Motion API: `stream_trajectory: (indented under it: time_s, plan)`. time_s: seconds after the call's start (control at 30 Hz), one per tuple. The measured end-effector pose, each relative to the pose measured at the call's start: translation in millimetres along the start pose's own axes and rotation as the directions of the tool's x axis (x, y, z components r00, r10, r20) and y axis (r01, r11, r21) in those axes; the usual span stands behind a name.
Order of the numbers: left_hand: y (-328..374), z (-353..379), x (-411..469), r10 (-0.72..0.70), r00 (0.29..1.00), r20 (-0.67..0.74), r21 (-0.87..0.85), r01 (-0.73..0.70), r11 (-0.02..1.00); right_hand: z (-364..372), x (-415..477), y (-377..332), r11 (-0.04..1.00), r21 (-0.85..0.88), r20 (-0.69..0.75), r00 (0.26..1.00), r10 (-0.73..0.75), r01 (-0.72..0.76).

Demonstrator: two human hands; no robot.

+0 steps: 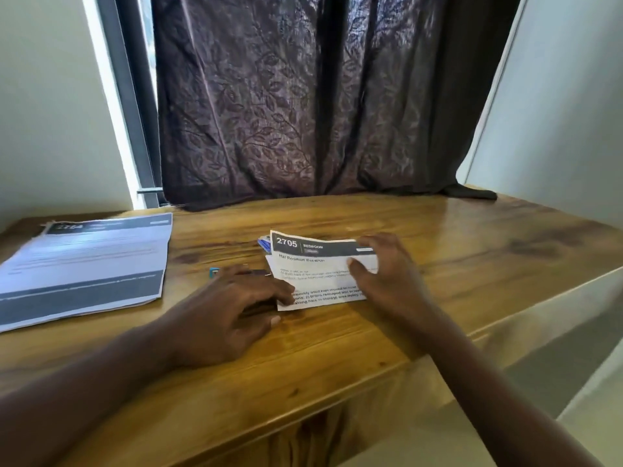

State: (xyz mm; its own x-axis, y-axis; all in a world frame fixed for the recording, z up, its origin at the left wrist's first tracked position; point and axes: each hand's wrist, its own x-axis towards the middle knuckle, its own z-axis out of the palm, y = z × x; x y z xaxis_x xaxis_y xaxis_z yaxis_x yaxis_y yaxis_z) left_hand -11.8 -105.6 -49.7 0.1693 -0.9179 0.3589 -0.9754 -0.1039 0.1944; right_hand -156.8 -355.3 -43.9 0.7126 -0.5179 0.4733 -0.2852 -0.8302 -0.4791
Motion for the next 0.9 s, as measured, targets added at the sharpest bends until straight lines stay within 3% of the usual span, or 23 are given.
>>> stream_trajectory:
  time_s: [0.1, 0.2, 0.5, 0.63, 0.73, 0.9]
  plan:
    - [2.8, -2.3, 0.3, 0.004, 1.0, 0.022, 0.007, -0.004, 1.0, 13.8, 6.6, -12.4, 0.988, -0.109, 0.243, 0.967, -0.08, 0.11]
    - [4.0, -3.3, -0.7, -0.021, 0.999, 0.043, 0.019, 0.02, 1.0, 23.4, 9.6, -15.6, 0.97, -0.199, 0.393, 0.918, -0.051, 0.139]
    - [24.0, 3.8, 45.3, -0.136, 0.985, -0.107, 0.038, 0.14, 0.989, 28.5, 10.5, -10.6, 0.944, -0.263, 0.424, 0.903, -0.073, 0.2]
    - [29.5, 16.8, 77.6, -0.224, 0.971, 0.086, 0.058, 0.219, 0.974, 29.2, 11.9, -8.0, 0.945, -0.255, 0.447, 0.892, -0.073, 0.205]
    - [30.1, 23.3, 79.0, -0.241, 0.943, 0.228, 0.212, 0.193, 0.958, 28.2, 11.4, -9.0, 0.945, -0.265, 0.5, 0.866, -0.036, 0.193]
    - [29.0, 18.9, 76.0, -0.305, 0.9, 0.311, 0.308, 0.208, 0.928, 22.6, 15.7, -7.0, 0.931, -0.329, 0.545, 0.837, 0.049, 0.16]
